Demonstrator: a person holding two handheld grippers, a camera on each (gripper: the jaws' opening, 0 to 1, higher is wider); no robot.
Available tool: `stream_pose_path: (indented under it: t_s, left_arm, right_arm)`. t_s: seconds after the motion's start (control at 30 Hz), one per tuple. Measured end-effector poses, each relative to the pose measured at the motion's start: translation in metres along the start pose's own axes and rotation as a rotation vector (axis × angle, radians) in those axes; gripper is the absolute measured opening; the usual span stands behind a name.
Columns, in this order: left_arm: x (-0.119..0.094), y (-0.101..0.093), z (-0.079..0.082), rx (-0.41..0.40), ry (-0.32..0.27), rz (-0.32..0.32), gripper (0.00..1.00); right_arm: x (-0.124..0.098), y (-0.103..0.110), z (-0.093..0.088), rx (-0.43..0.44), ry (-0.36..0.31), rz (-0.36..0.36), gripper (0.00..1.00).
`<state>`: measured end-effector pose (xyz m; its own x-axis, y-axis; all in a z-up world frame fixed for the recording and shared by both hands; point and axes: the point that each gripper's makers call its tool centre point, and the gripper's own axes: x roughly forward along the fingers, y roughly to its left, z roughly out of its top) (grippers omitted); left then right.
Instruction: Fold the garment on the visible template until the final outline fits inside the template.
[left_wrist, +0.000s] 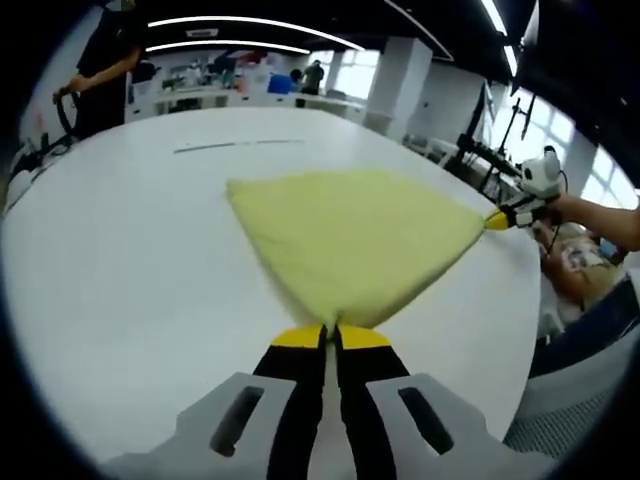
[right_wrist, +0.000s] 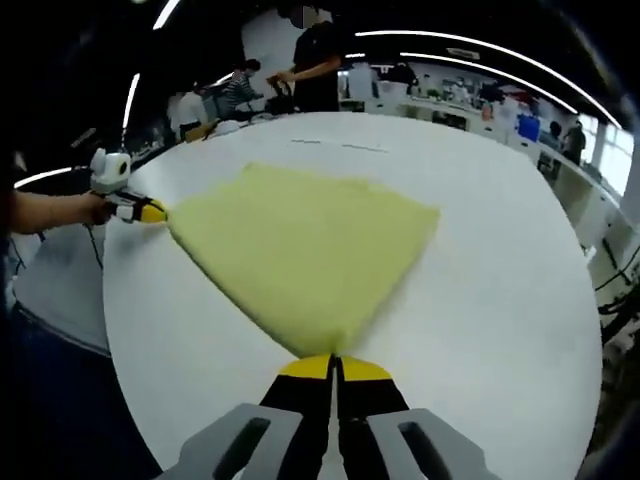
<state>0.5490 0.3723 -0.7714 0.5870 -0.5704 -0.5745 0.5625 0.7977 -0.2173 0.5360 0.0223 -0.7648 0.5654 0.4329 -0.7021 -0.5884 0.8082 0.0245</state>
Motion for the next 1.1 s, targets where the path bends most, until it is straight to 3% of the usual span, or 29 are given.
stream_pose_path:
  t_s: [0.2, 0.4, 1.1]
  left_arm:
    - [0.0, 0.0, 0.003, -0.02, -0.011, -0.004, 0.01]
    - [0.0, -0.002, 0.0, -0.038, -0.008, -0.002, 0.01]
    - [-0.006, -0.01, -0.012, -0.034, -0.001, -0.01, 0.01]
  right_arm:
    - [-0.007, -0.001, 0.009, -0.036, -0.023, 0.015, 0.0]
    - [0.0, 0.003, -0.01, -0.044, 0.035, 0.055, 0.0]
    - [-0.003, 0.006, -0.021, -0.005, 0.057, 0.069, 0.0]
